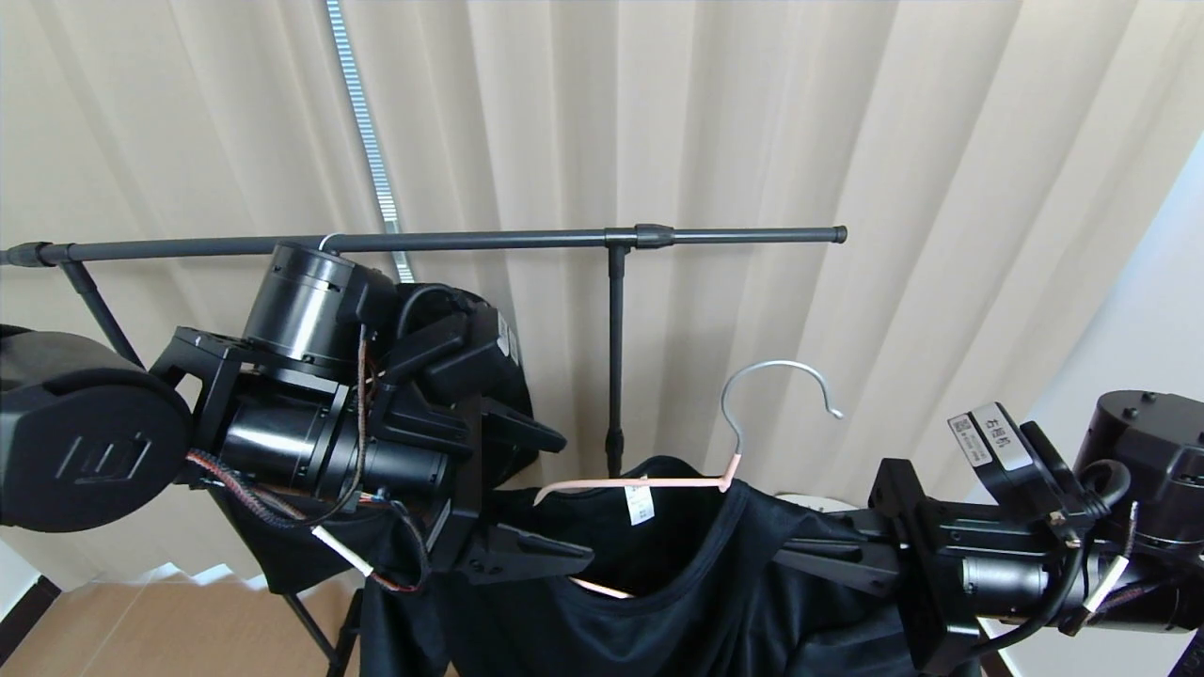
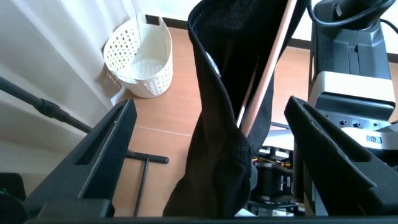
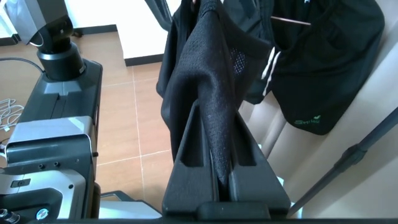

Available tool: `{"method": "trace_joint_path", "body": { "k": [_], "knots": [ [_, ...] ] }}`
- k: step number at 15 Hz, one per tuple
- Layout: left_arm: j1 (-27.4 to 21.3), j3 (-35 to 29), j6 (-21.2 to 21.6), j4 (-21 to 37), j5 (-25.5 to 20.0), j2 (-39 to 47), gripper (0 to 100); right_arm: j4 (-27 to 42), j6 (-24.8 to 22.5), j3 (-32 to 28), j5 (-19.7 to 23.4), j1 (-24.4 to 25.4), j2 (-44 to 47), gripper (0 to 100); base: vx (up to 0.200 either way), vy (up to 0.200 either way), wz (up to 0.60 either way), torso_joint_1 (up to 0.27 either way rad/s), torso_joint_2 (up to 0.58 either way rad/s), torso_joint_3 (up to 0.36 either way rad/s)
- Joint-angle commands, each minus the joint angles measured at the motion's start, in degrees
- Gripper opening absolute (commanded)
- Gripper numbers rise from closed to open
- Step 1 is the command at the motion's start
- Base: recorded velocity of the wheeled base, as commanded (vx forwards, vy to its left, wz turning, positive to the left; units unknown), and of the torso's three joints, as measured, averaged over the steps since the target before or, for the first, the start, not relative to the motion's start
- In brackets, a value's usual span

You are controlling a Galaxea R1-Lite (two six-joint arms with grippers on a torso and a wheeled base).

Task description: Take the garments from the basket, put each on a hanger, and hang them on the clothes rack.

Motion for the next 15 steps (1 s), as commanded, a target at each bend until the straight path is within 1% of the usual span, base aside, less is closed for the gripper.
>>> {"method": "trace_joint_path", "body": {
  "k": [1,5,8,11,12,15],
  "knots": [
    [-0.22,0.73,-0.04,0.01,0.53,-0.07,0,-0.02,-0.01,-0.03,0.02,0.0,-0.62,0,0.0,0.0,0.0,0.0,0.0,0.0],
    [-0.48,1.43,-0.04,0.01,1.32,-1.21,0,-0.1,-0.1,-0.03,-0.24,0.0,-0.71,0,0.0,0.0,0.0,0.0,0.0,0.0],
    [-0.66,2.66,-0.04,0.01,2.9,-2.18,0,-0.46,-0.01,-0.03,-0.59,0.0,-1.06,0,0.0,0.0,0.0,0.0,0.0,0.0],
    [-0.92,3.36,-0.13,0.01,2.99,-3.06,0,-0.37,-0.1,0.14,-0.68,0.0,-1.94,0,0.0,0.0,0.0,0.0,0.0,0.0],
    [-0.92,4.07,-0.13,0.01,2.99,-3.85,0,-0.28,-0.1,0.14,-0.68,0.0,-1.94,100,0.0,0.0,0.0,0.0,0.0,0.0],
    [-0.22,5.47,-0.31,0.01,3.08,-5.87,0,-0.28,-0.01,-0.03,-0.68,-0.17,-2.02,100,0.0,0.0,0.0,0.0,0.0,0.0]
  ]
}}
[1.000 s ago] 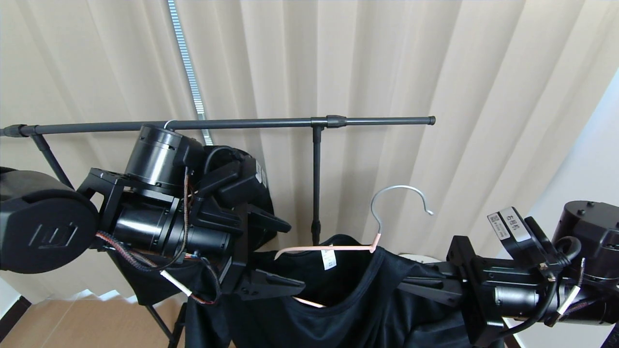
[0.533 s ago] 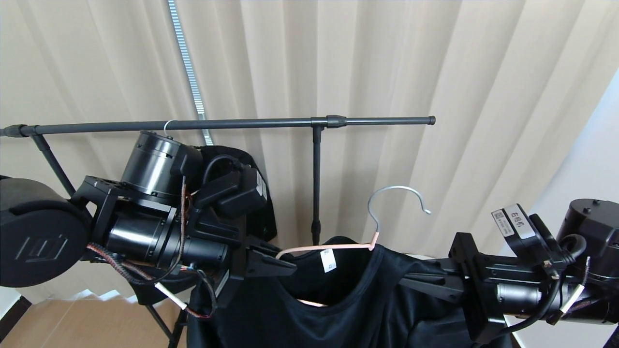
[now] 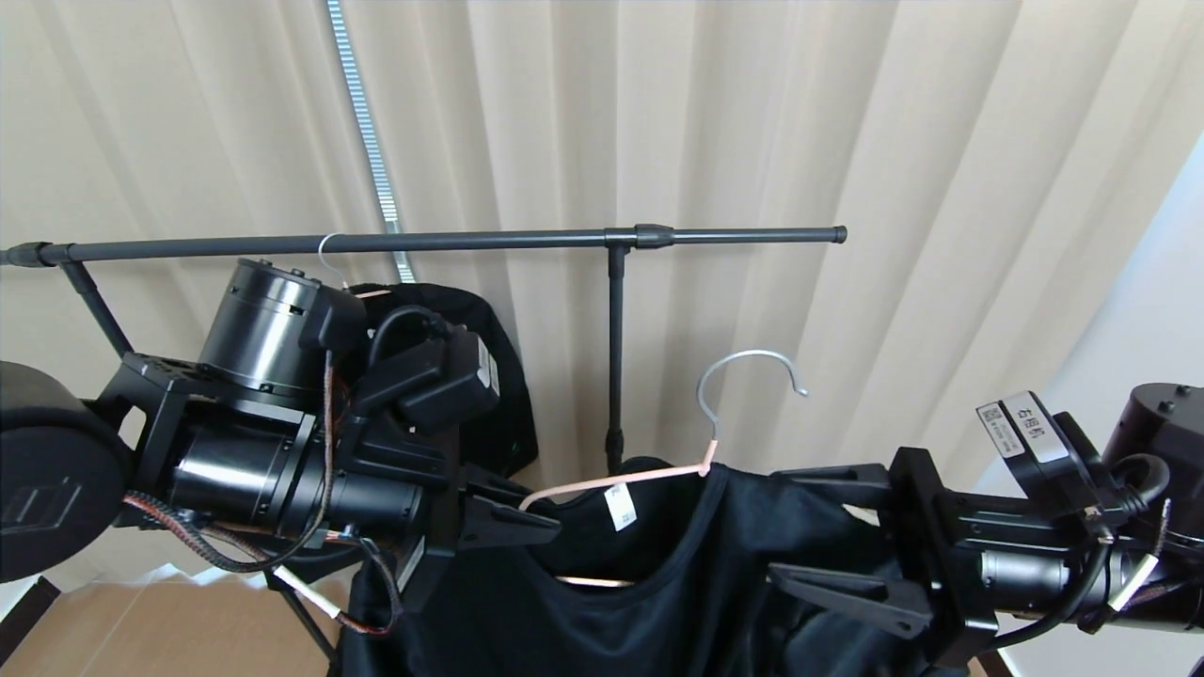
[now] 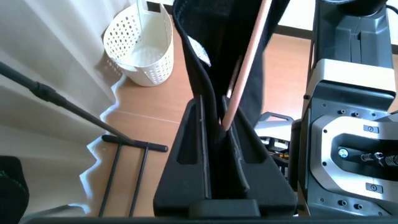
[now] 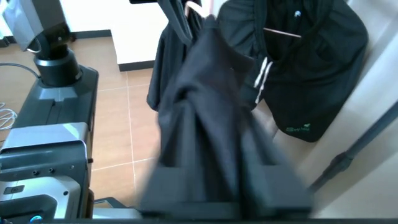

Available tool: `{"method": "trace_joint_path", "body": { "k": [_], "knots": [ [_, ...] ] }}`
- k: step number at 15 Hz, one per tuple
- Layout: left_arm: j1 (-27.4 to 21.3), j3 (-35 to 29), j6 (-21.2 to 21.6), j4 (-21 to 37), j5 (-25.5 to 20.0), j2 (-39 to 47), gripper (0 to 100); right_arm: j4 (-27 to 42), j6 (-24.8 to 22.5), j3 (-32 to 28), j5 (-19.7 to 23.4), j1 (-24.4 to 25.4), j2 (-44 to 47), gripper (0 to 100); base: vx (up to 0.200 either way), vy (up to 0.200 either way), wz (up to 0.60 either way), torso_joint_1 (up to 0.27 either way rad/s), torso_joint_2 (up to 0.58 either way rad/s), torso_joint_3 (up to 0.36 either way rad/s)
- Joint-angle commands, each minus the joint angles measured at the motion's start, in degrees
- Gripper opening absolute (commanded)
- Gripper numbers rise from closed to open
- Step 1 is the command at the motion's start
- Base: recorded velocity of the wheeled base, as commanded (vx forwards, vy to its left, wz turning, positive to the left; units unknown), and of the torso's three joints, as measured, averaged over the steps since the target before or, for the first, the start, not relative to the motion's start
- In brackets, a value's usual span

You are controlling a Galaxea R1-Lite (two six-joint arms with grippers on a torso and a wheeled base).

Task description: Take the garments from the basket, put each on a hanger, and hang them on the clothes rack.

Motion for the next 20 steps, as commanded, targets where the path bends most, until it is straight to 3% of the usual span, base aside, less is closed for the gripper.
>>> {"method": "trace_joint_path", "body": {
  "k": [1,12,20],
  "knots": [
    [1.2,1.02,-0.06,-0.03,-0.08,-2.33,0,-0.01,0.03,-0.15,-0.02,-0.61,-0.21,100,0.0,0.0,0.0,0.0,0.0,0.0],
    [7.18,8.14,-2.7,0.23,1.07,-18.33,0,-0.1,-0.06,-2.61,0.07,-7.29,4.36,100,0.0,0.0,0.0,0.0,0.0,0.0],
    [7.44,9.11,-3.4,0.41,3.17,-20.7,0,-0.1,-0.24,-5.25,0.07,-10.9,11.22,100,0.0,0.0,0.0,0.0,0.0,0.0]
  ]
}}
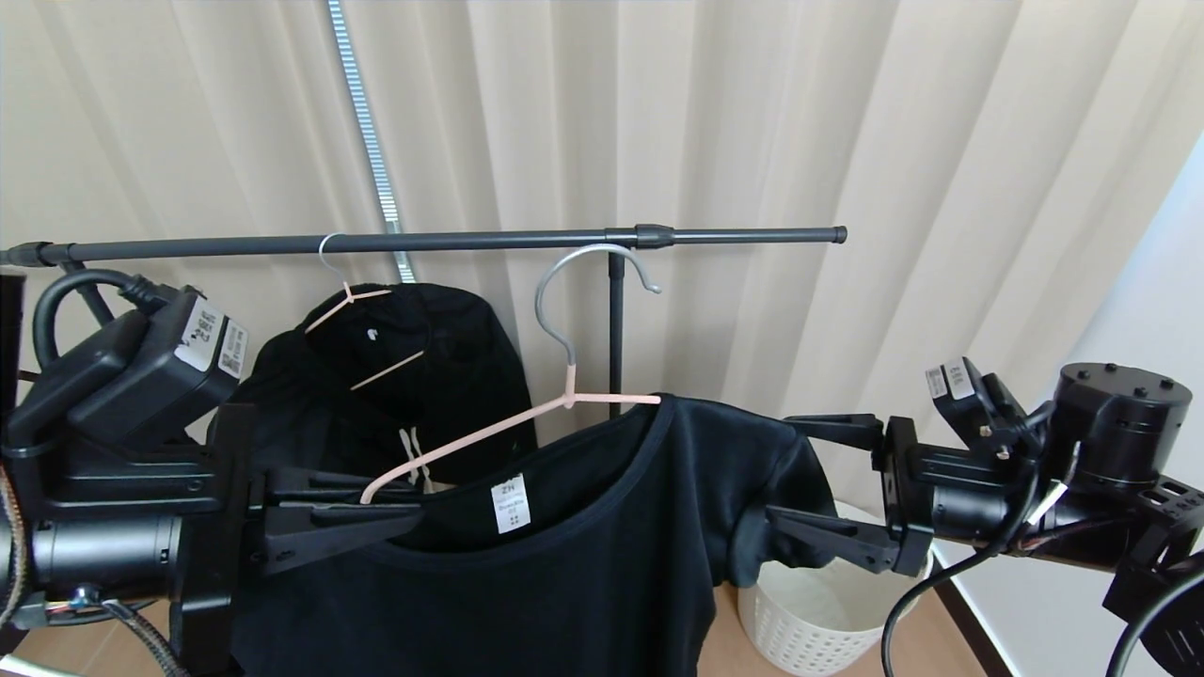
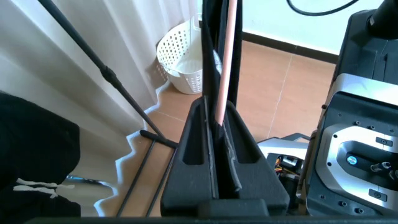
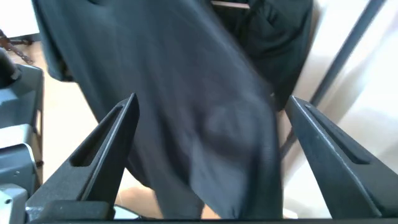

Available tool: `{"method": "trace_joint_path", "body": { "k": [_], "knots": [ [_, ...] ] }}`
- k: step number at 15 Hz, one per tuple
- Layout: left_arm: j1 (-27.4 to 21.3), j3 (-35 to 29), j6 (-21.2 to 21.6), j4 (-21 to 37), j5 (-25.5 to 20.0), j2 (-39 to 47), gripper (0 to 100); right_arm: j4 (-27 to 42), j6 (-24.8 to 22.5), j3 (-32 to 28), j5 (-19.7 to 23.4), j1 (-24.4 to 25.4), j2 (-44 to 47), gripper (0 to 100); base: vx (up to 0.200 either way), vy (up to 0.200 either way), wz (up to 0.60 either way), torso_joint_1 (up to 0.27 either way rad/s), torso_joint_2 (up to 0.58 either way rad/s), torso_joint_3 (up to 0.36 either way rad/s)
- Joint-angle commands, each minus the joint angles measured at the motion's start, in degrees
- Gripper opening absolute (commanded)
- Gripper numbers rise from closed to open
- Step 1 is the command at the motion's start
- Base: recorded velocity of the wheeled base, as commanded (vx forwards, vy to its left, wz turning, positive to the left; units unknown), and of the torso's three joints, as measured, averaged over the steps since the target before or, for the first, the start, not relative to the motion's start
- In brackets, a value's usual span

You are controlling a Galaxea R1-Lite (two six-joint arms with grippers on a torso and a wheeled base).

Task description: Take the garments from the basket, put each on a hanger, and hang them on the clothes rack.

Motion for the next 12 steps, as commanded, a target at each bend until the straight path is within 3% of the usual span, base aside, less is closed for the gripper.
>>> {"method": "trace_joint_path", "body": {
  "k": [1,5,6,12],
  "knots": [
    [0.0,0.07,-0.41,-0.07,-0.03,-0.47,0,-0.02,-0.1,-0.76,0.03,-0.54,2.9,100,0.0,0.0,0.0,0.0,0.0,0.0],
    [0.62,0.16,-0.5,-0.07,0.23,-1.26,0,0.07,-0.1,-1.82,0.03,-2.65,3.96,100,0.0,0.0,0.0,0.0,0.0,0.0],
    [0.79,0.34,-0.5,-0.07,0.23,-1.26,0,-0.02,-0.19,-1.99,-0.06,-3.27,3.96,0,0.0,0.0,0.0,0.0,0.0,0.0],
    [2.38,1.13,-2.17,0.02,0.23,-3.46,0,0.07,-0.1,-3.57,-0.06,-6.34,4.57,0,0.0,0.0,0.0,0.0,0.0,0.0]
  ]
}}
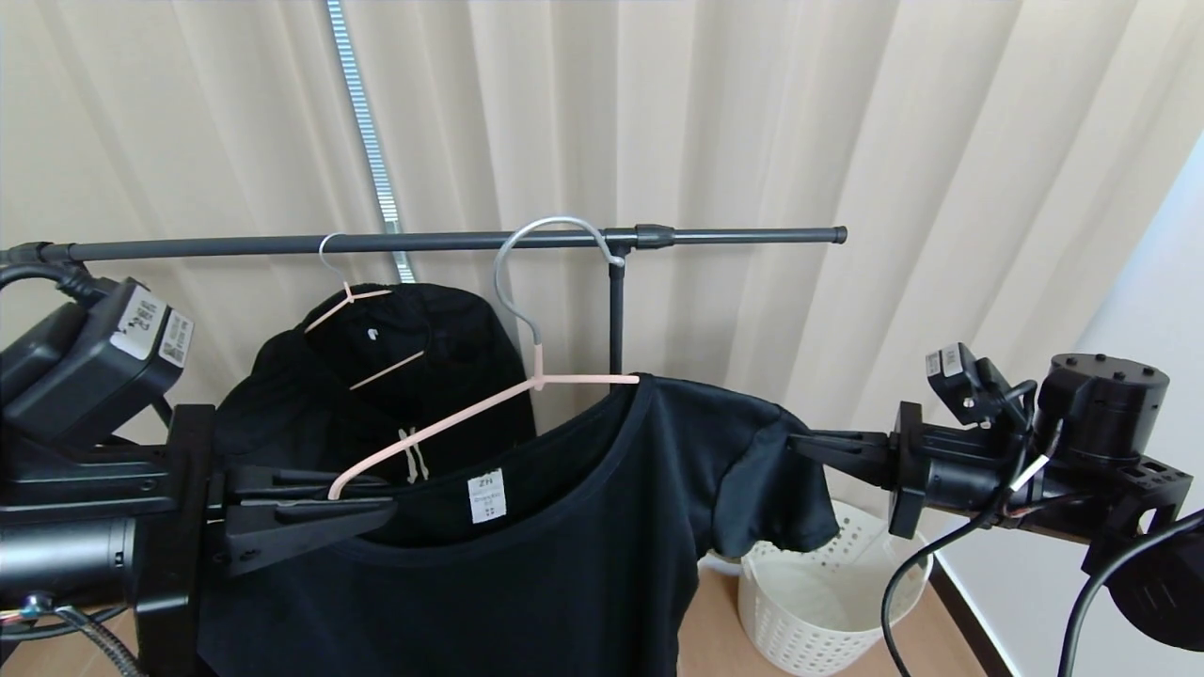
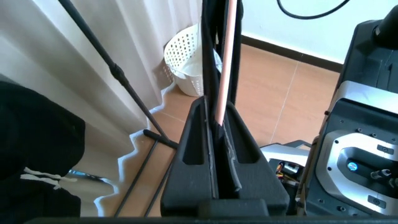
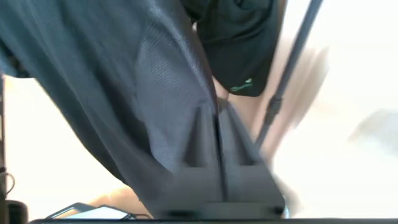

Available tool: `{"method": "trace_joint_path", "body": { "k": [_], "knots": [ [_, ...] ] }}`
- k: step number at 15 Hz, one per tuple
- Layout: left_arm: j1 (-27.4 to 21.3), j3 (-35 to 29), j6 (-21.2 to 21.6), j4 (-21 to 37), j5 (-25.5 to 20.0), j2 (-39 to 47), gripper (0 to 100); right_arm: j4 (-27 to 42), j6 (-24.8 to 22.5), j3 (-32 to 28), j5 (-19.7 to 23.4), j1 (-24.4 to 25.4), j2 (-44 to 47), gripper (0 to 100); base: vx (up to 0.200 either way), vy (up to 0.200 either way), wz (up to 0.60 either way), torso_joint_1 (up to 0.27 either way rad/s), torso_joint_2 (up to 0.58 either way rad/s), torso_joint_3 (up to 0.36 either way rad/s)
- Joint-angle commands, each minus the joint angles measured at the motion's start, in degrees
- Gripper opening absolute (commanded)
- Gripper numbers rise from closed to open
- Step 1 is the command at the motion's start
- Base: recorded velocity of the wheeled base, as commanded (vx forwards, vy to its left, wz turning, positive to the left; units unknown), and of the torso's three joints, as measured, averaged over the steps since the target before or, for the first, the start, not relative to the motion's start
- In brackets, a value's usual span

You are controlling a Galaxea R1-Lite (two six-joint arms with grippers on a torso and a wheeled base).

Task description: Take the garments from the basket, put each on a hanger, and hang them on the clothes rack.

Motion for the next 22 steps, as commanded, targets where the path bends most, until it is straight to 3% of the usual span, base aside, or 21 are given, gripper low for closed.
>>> {"method": "trace_joint_path", "body": {
  "k": [1,5,9,12,13,20,22],
  "knots": [
    [1.11,0.78,-0.1,-0.01,-0.11,-1.39,0,0.09,-0.02,-0.94,0.03,-1.3,1.12,0,0.0,0.0,0.0,0.0,0.0,0.0],
    [3.22,1.92,-0.18,-0.01,-0.11,-2.62,0,0.09,0.07,-3.49,0.03,-4.64,3.84,0,0.0,0.0,0.0,0.0,0.0,0.0],
    [4.71,2.45,-0.54,-0.09,-0.11,-2.44,0,0.26,0.07,-3.75,-0.06,-4.64,4.28,0,0.0,0.0,0.0,0.0,0.0,0.0],
    [4.8,2.45,-3.17,-0.27,-0.02,-2.09,0,0.88,-0.02,-2.17,-0.06,-3.93,2.35,0,0.0,0.0,0.0,0.0,0.0,0.0],
    [4.8,2.45,-3.96,-0.36,-0.02,-1.83,0,0.88,-0.11,-1.99,-0.06,-3.84,2.08,100,0.0,0.0,0.0,0.0,0.0,0.0],
    [7.7,2.27,-7.83,-0.45,1.47,-0.33,0,1.05,-0.02,-0.23,-0.06,-0.77,-4.51,100,0.0,0.0,0.0,0.0,0.0,0.0],
    [9.28,1.92,-8.71,-0.53,3.14,0.63,0,1.23,-0.02,0.38,-1.82,0.55,-7.58,100,0.0,0.0,0.0,0.0,0.0,0.0]
  ]
}}
